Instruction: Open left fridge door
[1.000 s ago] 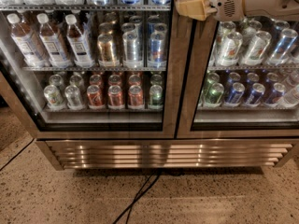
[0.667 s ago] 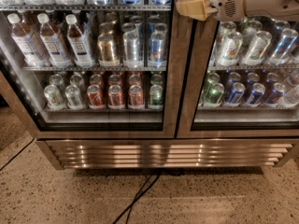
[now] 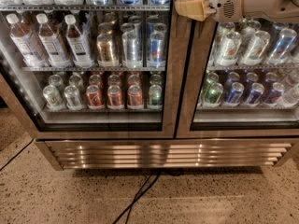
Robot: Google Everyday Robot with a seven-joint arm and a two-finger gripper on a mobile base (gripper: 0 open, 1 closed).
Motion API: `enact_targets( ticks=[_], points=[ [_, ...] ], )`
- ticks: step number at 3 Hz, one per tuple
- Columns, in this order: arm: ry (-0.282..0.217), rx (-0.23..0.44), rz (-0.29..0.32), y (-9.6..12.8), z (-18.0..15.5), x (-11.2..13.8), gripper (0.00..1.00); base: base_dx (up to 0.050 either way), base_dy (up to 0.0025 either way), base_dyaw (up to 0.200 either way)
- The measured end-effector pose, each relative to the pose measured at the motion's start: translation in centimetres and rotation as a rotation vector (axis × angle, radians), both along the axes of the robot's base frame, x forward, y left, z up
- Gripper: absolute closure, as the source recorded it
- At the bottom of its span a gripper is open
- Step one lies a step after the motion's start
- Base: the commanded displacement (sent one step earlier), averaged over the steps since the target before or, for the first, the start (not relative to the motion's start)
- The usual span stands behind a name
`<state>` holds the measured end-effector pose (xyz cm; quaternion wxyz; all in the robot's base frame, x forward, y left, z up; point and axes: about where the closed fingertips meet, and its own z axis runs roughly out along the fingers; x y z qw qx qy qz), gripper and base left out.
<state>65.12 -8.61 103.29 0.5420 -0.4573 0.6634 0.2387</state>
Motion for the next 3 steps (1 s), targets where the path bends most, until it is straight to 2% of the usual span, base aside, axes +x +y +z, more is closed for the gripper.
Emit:
enact_targets(
  ticks=[3],
  points=[
    [-0.012, 0.017, 0.003, -0.13, 0.36, -0.09, 1.00, 0.000, 0.00000, 0.000]
  ],
)
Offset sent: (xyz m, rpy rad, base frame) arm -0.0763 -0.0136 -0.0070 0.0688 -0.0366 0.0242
